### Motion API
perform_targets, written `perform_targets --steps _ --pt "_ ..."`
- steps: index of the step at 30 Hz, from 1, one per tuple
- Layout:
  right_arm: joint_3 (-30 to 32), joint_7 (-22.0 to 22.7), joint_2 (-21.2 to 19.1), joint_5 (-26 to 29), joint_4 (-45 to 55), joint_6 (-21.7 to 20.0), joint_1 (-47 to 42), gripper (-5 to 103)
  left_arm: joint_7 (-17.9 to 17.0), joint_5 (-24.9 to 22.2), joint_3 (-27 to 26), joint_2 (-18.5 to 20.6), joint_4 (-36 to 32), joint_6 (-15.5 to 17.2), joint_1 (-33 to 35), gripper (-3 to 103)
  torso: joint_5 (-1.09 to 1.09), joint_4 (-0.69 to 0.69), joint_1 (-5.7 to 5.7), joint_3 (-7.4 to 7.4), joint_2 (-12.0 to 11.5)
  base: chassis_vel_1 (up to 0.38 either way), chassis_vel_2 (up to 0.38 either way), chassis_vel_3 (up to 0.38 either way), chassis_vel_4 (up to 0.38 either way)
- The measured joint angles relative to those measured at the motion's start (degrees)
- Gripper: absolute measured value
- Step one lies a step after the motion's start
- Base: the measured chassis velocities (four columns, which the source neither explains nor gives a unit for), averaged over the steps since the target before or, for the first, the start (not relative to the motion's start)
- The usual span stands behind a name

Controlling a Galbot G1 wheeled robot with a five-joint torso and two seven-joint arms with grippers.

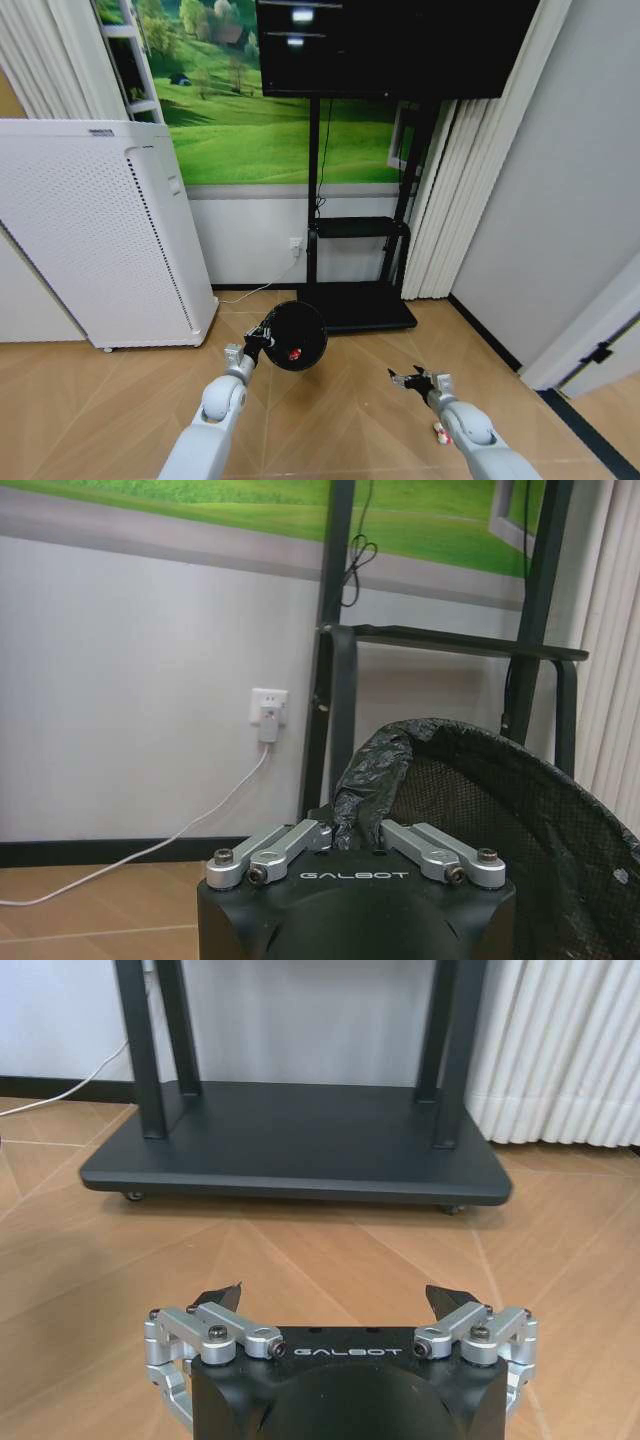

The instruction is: Pick up the trash bin and place the garbage on the floor into it.

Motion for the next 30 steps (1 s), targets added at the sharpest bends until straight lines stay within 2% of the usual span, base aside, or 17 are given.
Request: perform_targets --steps 4,8,12,14,15,18,19,22,30 --pt "-0.12 -0.14 -0.08 0.16 -0.08 0.11 0.12 100 -0.12 0.00 0.24 -0.14 0.00 0.12 -0.14 7 -0.03 -0.01 0.00 0.01 0.00 -0.209 -0.265 0.245 0.261" --pt "-0.59 -2.20 -0.19 2.16 -0.42 -0.19 -0.11 100 -0.37 0.13 0.51 -0.36 -0.08 0.22 -0.15 7 -0.03 -0.02 0.00 0.00 0.01 -0.194 -0.240 0.215 0.258" --pt "-1.25 -2.62 0.41 2.87 -2.36 -0.54 -0.05 100 -0.37 0.35 0.53 -0.54 -0.16 0.22 0.02 7 -0.02 -0.03 0.00 0.00 0.01 -0.119 -0.122 0.110 0.083" --pt "-1.94 -0.21 0.86 5.81 -2.87 -3.72 -0.68 100 -0.41 0.42 0.51 -0.62 -0.16 0.22 0.01 7 -0.03 0.00 0.00 0.00 0.01 -0.014 -0.028 -0.002 0.012" --pt "-1.94 -0.21 0.86 5.81 -2.87 -3.72 -0.68 100 -0.41 0.42 0.51 -0.62 -0.16 0.22 0.01 7 -0.03 0.00 0.00 0.00 0.01 0.000 0.000 0.000 0.000" --pt "-2.44 4.71 2.32 9.92 -4.00 -9.50 -0.89 100 -0.51 0.46 0.42 -0.85 -0.06 0.23 -0.22 7 -0.03 0.02 0.00 0.00 0.01 0.063 0.077 -0.050 -0.054" --pt "-2.44 4.71 2.32 9.92 -4.00 -9.50 -0.89 100 -0.51 0.46 0.42 -0.85 -0.06 0.23 -0.22 7 -0.03 0.02 0.00 0.00 0.01 0.062 0.095 -0.062 -0.047" --pt "-2.80 12.76 5.08 14.88 -6.09 -14.60 -0.16 100 -0.52 0.44 0.38 -0.99 -0.11 0.22 -0.26 7 -0.03 0.00 0.00 0.00 0.01 0.028 0.039 -0.026 -0.028" --pt "-3.30 17.21 8.48 13.59 -12.60 -15.92 2.23 100 -0.52 0.44 0.16 -1.15 -0.21 0.21 -0.06 7 -0.02 -0.01 0.00 0.00 0.01 0.000 0.000 0.000 0.000"
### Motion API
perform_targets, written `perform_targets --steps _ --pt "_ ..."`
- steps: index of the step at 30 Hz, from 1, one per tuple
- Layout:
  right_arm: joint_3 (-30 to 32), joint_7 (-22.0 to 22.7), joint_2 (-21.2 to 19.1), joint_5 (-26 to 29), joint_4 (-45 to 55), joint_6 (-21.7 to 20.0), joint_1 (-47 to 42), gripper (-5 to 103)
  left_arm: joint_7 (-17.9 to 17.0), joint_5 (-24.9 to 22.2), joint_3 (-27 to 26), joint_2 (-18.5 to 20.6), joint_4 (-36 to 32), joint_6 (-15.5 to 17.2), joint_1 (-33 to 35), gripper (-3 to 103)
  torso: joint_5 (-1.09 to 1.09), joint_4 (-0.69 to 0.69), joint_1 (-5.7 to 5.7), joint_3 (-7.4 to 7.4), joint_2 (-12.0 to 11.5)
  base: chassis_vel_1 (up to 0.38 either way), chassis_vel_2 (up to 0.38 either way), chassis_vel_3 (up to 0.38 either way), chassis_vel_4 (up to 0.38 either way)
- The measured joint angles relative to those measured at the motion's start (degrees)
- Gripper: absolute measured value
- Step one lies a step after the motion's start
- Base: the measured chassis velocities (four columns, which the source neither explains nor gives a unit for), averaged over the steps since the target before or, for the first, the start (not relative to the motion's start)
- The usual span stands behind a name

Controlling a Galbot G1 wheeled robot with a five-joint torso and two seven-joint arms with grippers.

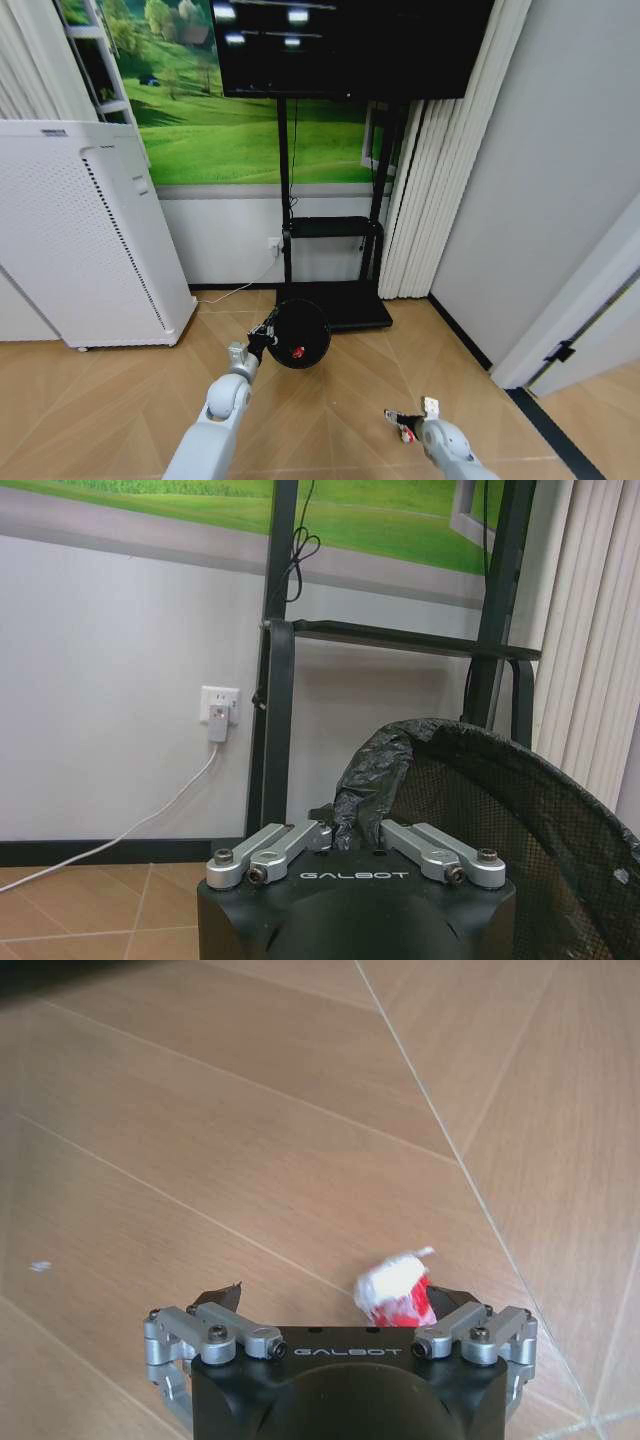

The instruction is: Pick up the trash bin and place the garbage on the floor into it.

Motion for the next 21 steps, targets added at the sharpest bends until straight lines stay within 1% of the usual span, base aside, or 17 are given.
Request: perform_targets --steps 3,6,14,17,18,19,20,21 --pt "-0.13 0.26 0.39 -1.31 -2.79 0.94 0.88 100 -0.02 0.00 -0.04 -0.25 -0.11 -0.08 0.16 7 -0.01 0.00 0.00 0.00 0.00 0.000 0.000 0.000 0.000" --pt "-0.11 -0.46 0.89 -3.72 -7.31 2.68 2.43 100 -0.07 -0.25 -0.10 -0.70 -0.39 -0.19 0.56 7 -0.01 0.00 0.00 0.00 0.00 0.000 0.000 0.000 0.000" --pt "0.15 -0.65 1.88 -5.28 -13.11 4.93 4.79 100 0.02 -0.41 -0.16 -0.77 -0.62 -0.27 0.62 7 -0.01 0.01 0.00 0.00 -0.01 0.000 0.000 0.000 0.000" --pt "0.18 -1.84 2.17 -6.08 -15.46 7.23 5.49 100 0.05 -0.48 -0.17 -0.51 -0.65 -0.28 0.34 7 -0.01 0.00 0.00 0.00 -0.01 0.000 0.000 0.000 0.000" --pt "0.18 -1.84 2.17 -6.08 -15.46 7.23 5.49 100 0.05 -0.48 -0.17 -0.51 -0.65 -0.28 0.34 7 -0.01 0.00 0.00 0.00 -0.01 0.000 0.000 0.000 0.000" --pt "0.18 -1.85 2.36 -6.18 -15.96 7.69 5.70 102 0.06 -0.54 -0.17 -0.42 -0.65 -0.28 0.22 7 -0.01 0.00 0.00 0.00 -0.01 0.000 0.000 0.000 0.000" --pt "0.20 -1.72 2.53 -6.18 -16.44 8.03 5.90 93 0.07 -0.64 -0.16 -0.35 -0.65 -0.28 0.09 7 0.00 0.01 0.00 0.00 -0.01 0.000 0.000 0.000 0.000" --pt "0.19 -1.69 2.59 -6.17 -16.62 8.21 5.93 93 0.07 -0.70 -0.13 -0.32 -0.65 -0.28 0.03 7 0.00 0.01 0.00 0.00 -0.01 0.000 0.000 0.000 0.000"
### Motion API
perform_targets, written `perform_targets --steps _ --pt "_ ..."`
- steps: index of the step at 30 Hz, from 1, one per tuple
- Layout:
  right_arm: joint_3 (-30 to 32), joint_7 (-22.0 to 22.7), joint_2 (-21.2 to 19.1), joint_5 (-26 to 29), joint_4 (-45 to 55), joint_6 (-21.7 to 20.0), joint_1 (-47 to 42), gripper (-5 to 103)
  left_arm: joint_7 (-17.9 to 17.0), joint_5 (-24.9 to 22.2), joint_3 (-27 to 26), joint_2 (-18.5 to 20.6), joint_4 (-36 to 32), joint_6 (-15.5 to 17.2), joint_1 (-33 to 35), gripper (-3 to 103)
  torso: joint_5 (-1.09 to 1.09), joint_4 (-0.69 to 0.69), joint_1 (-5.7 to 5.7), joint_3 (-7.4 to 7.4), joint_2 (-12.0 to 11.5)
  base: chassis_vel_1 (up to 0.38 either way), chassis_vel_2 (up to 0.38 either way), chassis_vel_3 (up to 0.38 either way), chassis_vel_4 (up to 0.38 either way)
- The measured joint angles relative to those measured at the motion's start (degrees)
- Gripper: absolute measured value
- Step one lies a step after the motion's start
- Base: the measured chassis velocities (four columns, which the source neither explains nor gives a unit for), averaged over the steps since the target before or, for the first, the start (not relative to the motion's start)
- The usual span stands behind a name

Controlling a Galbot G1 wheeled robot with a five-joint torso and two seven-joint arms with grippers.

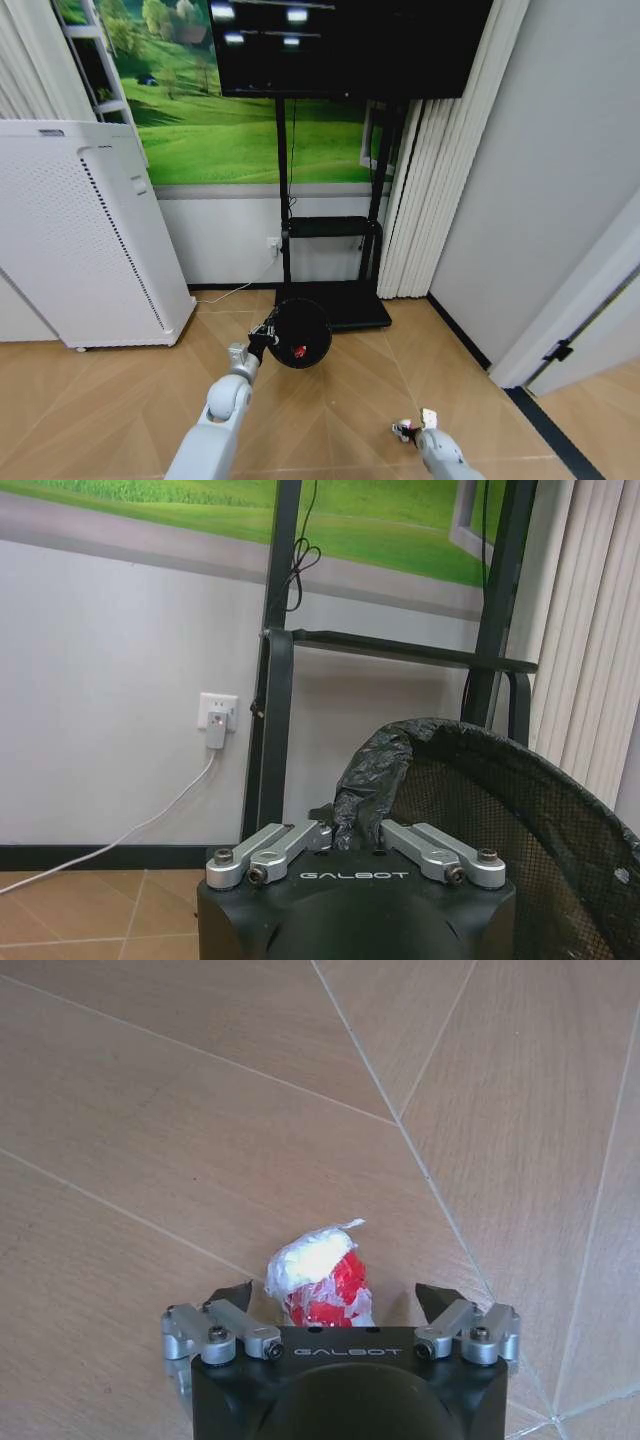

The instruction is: Pick up the trash bin and place the garbage on the floor into it.

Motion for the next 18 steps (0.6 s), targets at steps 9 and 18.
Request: perform_targets --steps 9,18 --pt "0.23 -0.07 0.35 -0.31 -0.25 0.59 -0.46 61 0.04 -0.25 0.28 0.07 0.07 0.00 -0.39 7 -0.03 -0.01 0.00 0.00 0.00 0.000 0.000 0.000 0.000" --pt "0.93 0.52 0.76 -0.74 1.27 0.84 -1.16 31 0.18 -0.31 0.20 -0.11 0.37 0.00 -0.32 7 0.03 0.00 0.00 0.00 0.00 0.000 0.000 0.000 0.000"
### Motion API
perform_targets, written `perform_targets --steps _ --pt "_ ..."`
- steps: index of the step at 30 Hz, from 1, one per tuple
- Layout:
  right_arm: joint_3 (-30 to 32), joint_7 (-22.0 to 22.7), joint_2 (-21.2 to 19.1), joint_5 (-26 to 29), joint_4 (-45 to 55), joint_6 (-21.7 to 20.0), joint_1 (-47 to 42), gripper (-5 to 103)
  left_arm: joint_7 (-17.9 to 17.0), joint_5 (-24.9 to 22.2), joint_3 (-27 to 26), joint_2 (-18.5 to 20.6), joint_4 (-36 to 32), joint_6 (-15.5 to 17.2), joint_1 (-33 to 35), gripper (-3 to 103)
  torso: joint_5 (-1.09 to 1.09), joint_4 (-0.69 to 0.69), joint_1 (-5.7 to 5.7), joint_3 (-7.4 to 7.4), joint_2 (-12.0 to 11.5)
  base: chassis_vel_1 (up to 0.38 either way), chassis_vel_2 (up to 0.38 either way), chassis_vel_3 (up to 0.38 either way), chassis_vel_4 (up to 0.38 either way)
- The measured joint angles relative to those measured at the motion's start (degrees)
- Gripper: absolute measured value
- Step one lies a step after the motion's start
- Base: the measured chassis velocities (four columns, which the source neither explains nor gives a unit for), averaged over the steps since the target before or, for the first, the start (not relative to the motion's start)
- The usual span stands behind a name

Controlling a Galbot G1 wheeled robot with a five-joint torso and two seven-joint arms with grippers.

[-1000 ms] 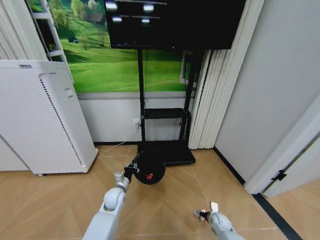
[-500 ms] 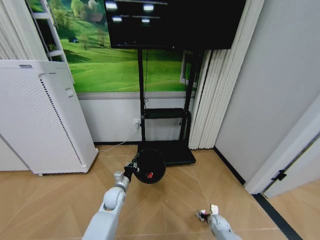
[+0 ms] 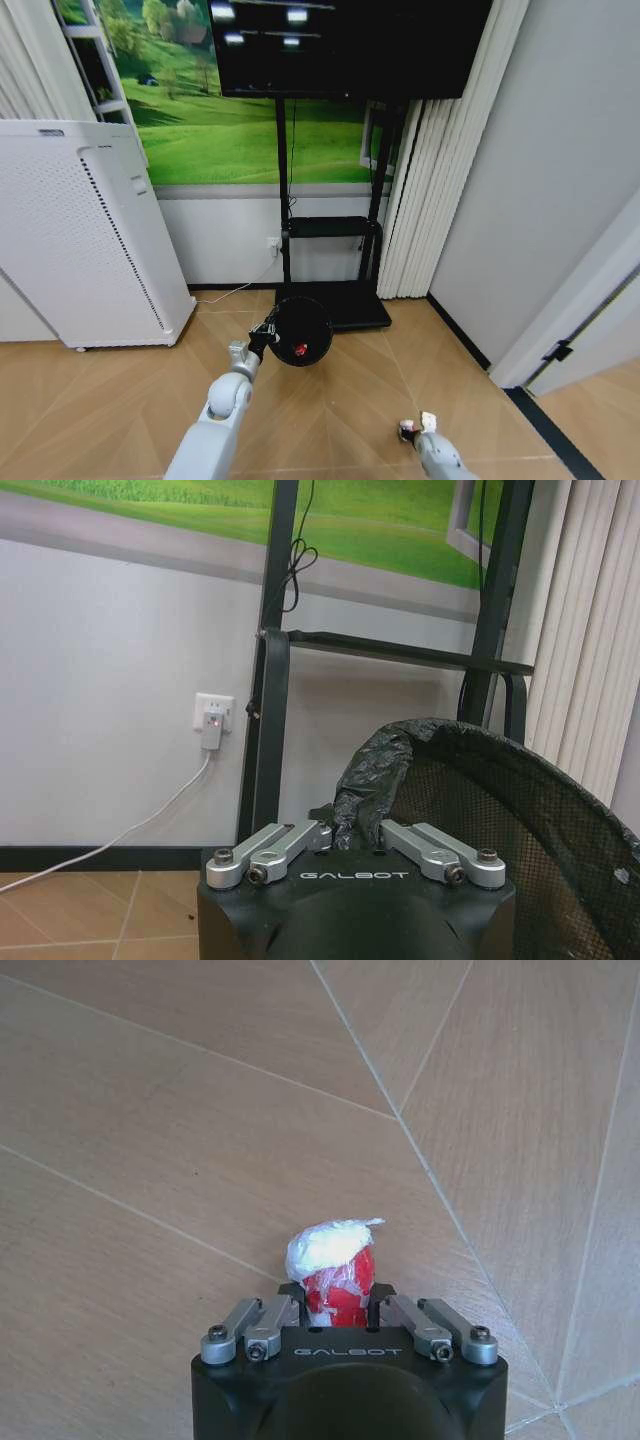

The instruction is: Pick up the trash bin and place the garbage on the floor into it.

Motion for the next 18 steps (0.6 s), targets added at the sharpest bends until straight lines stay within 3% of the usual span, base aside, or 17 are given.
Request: perform_targets --steps 2,3,4,6,7,10,18 --pt "1.34 0.72 -0.17 0.39 5.41 -0.11 -1.69 25 0.08 0.00 -0.13 -0.20 0.42 0.00 0.05 7 0.00 0.00 0.00 0.00 0.00 0.000 0.000 0.000 0.000" --pt "4.62 1.31 -1.05 2.20 19.07 -1.60 -5.68 25 0.38 0.20 0.04 -0.55 1.58 -0.13 -0.36 7 -0.04 0.01 0.00 0.00 0.00 0.000 0.000 0.000 0.000" --pt "4.62 1.31 -1.05 2.20 19.07 -1.60 -5.68 25 0.38 0.20 0.04 -0.55 1.58 -0.13 -0.36 7 -0.04 0.01 0.00 0.00 0.00 0.000 0.000 0.000 0.000" --pt "7.80 1.48 -1.29 3.35 30.48 -3.41 -9.22 25 0.47 0.35 1.15 -0.97 2.79 -0.26 -1.25 7 -0.03 -0.01 0.00 0.00 0.00 0.000 0.000 0.000 0.000" --pt "7.80 1.48 -1.29 3.35 30.48 -3.41 -9.22 25 0.47 0.35 1.15 -0.97 2.79 -0.26 -1.25 7 -0.03 -0.01 0.00 0.00 0.00 0.000 0.000 0.000 0.000" --pt "9.04 3.40 -1.43 6.25 43.79 -4.86 -12.43 25 0.59 0.68 3.12 -1.83 5.05 -0.53 -2.77 7 -0.05 -0.01 0.00 0.00 0.00 0.000 0.000 0.000 0.000" --pt "6.03 4.30 0.55 7.07 59.20 -6.69 -13.43 25 0.95 2.78 6.96 -4.74 9.94 -1.51 -5.45 7 -0.04 0.00 0.00 0.00 0.00 0.000 0.000 0.000 0.000"
